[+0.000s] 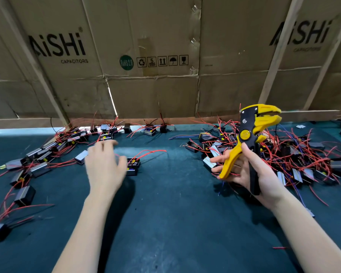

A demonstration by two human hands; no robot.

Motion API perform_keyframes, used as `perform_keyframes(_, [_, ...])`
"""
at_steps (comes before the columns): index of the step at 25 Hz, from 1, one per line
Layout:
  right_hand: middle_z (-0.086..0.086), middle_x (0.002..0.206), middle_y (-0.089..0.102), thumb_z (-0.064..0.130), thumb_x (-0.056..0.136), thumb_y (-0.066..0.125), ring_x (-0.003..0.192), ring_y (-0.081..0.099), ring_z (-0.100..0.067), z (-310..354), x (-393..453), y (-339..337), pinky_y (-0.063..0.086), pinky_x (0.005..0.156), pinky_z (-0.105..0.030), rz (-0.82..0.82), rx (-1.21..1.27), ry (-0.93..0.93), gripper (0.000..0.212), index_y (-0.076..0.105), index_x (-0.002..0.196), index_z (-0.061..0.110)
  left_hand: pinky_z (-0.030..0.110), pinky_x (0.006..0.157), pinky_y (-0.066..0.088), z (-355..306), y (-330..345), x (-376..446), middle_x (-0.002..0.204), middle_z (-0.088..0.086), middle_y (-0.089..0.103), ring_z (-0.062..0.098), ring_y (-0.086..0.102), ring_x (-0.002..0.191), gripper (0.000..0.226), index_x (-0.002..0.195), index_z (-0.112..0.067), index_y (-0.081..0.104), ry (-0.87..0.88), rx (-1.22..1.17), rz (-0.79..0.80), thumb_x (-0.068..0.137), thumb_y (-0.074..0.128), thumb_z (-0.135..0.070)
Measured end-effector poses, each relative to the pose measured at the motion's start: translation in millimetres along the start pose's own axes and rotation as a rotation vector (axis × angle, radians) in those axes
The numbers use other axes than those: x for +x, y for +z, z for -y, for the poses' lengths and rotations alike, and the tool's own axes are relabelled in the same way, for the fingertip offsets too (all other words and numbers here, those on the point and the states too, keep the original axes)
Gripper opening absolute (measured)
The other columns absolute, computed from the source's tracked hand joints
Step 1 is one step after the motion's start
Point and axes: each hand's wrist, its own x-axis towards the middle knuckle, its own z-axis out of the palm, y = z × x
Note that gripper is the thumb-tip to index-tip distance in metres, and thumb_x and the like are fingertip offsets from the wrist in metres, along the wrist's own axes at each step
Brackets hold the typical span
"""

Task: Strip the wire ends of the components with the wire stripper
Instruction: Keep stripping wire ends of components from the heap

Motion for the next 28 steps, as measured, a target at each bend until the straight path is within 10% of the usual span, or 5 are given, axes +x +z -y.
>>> perform_keyframes(4, [-0.02, 0.119, 0.067, 0.06, 0.087, 0.045, 0.103, 0.066, -0.036, -4, -2, 2, 0.055, 0.084, -0.041, 0.017, -0.015, 0.001, 0.05, 0.066, 0.094, 0.015, 0.04, 0.092, 0.032, -22, 24, -6, 0.123, 0.003, 0.064, 0.029, 0.051, 0.118, 0.039, 0.125, -0.018, 0.06, 0.143, 0.167, 0.274, 0.092, 0.059, -0.04])
perform_keyframes(7, [-0.019, 0.117, 0.067, 0.058, 0.089, 0.044, 0.103, 0.066, -0.037, -3, -3, 6, 0.054, 0.084, -0.042, 0.032, -0.047, 0.012, 0.046, 0.07, 0.088, 0.019, 0.037, 0.088, 0.035, -13, 29, -4, 0.118, 0.001, 0.065, 0.029, 0.051, 0.114, 0.031, 0.117, -0.022, 0.062, 0.079, 0.256, 0.409, 0.087, 0.057, -0.022])
perform_keyframes(13, [-0.021, 0.115, 0.068, 0.056, 0.084, 0.045, 0.101, 0.065, -0.037, -4, -3, 8, 0.051, 0.086, -0.047, 0.054, -0.086, 0.04, 0.051, 0.059, 0.095, 0.008, 0.039, 0.092, 0.044, -4, 5, 2, 0.087, -0.007, 0.071, 0.021, 0.065, 0.095, 0.021, 0.082, -0.024, 0.064, -0.256, -0.276, 0.21, 0.068, 0.076, -0.015])
perform_keyframes(21, [-0.021, 0.116, 0.067, 0.055, 0.087, 0.041, 0.1, 0.067, -0.035, -7, -3, 2, 0.052, 0.082, -0.041, 0.049, -0.048, 0.06, 0.053, 0.057, 0.099, 0.006, 0.029, 0.09, 0.053, 6, -11, 11, 0.103, 0.004, 0.067, 0.009, 0.067, 0.091, 0.041, 0.114, -0.019, 0.047, -0.373, -1.036, -0.308, 0.085, 0.071, -0.004])
perform_keyframes(28, [-0.024, 0.117, 0.066, 0.053, 0.092, 0.034, 0.101, 0.066, -0.038, -7, -1, 0, 0.053, 0.083, -0.042, 0.043, 0.013, 0.06, 0.051, 0.057, 0.098, 0.007, 0.018, 0.077, 0.048, 3, -28, 22, 0.089, -0.002, 0.063, 0.009, 0.059, 0.079, 0.031, 0.121, -0.012, 0.047, -0.453, -1.538, -0.358, 0.094, 0.061, -0.004])
